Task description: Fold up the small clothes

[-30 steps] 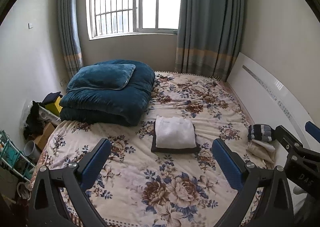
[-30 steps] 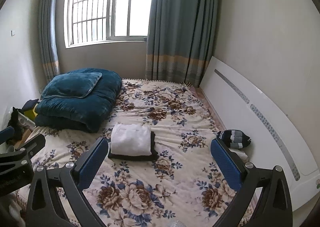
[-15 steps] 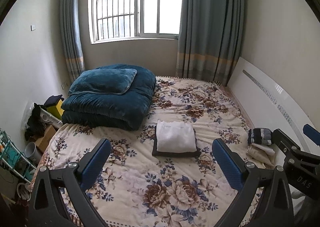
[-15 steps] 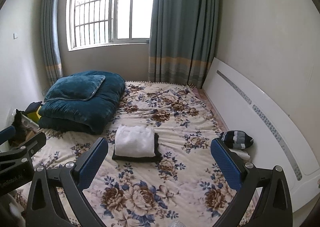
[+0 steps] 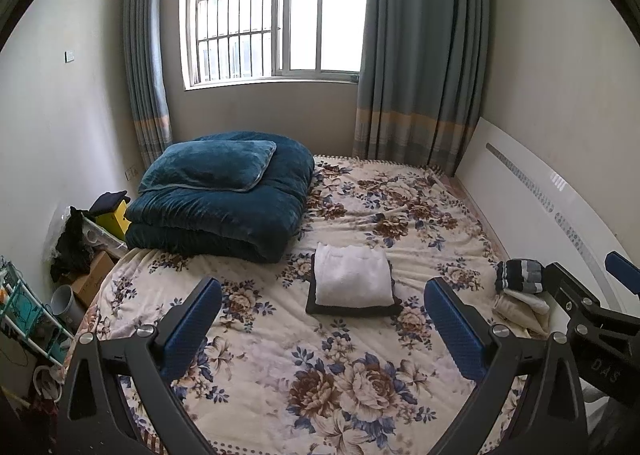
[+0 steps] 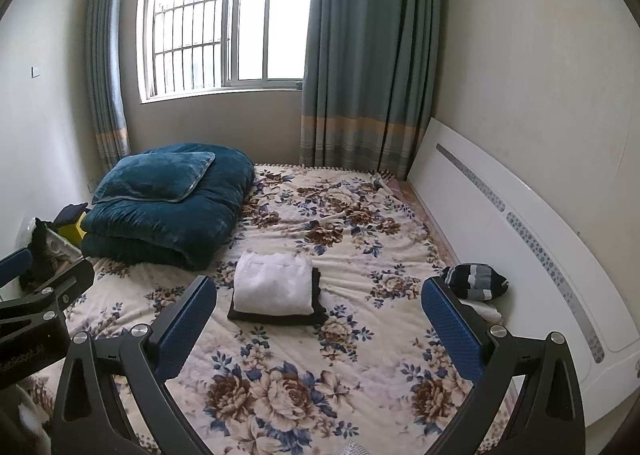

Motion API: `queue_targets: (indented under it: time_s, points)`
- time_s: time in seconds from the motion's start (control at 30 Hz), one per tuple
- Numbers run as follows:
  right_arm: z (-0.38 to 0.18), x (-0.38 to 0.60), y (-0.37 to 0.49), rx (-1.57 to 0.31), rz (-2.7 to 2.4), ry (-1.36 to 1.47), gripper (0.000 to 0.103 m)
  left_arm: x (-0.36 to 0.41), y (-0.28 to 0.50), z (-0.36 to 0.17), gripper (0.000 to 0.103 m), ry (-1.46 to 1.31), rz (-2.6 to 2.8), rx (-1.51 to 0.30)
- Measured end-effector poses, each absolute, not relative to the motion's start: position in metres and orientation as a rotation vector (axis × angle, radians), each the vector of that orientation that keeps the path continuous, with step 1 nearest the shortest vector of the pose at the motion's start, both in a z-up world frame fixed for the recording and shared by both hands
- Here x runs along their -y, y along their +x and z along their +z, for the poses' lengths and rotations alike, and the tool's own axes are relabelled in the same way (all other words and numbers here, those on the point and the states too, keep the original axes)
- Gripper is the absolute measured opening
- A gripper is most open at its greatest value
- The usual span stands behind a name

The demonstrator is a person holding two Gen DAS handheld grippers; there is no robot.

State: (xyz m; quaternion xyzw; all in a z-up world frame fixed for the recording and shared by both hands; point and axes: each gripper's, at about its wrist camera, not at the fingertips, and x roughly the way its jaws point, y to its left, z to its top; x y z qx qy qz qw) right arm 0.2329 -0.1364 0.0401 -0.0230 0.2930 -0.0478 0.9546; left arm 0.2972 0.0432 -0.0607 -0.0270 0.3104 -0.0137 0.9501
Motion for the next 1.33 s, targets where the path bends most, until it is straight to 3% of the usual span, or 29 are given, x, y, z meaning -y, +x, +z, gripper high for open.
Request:
queue_targets:
  time_s: [1.33]
  points:
    - [0.0373, 0.1287, 0.2279, -0.595, -0.079, -0.043, 0.103, -0.0431, 0.2892, -0.0573, 0.103, -0.049, -0.002, -0.612]
